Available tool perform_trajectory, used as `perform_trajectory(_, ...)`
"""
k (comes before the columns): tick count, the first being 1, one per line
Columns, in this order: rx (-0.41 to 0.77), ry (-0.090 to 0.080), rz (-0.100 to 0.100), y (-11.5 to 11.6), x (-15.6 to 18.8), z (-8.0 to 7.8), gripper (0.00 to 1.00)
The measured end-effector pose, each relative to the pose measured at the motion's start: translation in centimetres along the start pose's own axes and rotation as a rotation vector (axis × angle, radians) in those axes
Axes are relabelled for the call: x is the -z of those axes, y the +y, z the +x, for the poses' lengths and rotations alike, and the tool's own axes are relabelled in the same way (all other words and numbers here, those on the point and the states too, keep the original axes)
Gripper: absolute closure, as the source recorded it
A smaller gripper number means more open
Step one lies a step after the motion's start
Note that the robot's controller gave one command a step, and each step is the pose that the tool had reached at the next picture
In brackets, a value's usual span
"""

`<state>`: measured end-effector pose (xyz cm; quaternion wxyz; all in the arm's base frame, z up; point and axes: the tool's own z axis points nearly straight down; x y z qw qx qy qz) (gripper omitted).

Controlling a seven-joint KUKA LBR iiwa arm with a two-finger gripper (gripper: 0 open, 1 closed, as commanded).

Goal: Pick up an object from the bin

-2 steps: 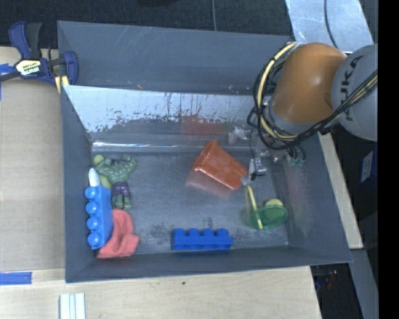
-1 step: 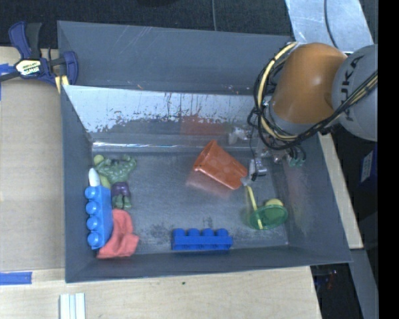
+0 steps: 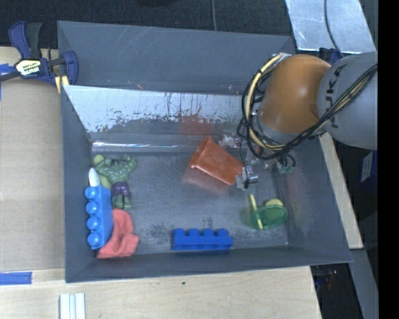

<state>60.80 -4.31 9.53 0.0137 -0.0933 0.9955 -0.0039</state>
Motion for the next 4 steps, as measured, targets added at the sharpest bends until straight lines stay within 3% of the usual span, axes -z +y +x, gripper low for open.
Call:
perform_trajectory(1, -0.165, 0.000, -0.001, 0.9, -1.2, -0.2, 0.00)
perform_trajectory(2, 0.047, -0.001, 0.000, 0.5, -2.4, -0.1, 1.00)
perform_trajectory(3, 0.047, -0.001, 0.000, 0.5, -2.4, -0.1, 1.00)
perform_trajectory(4, 0.105, -0.007, 0.001, 0.4, -2.3, 2.0, 1.00)
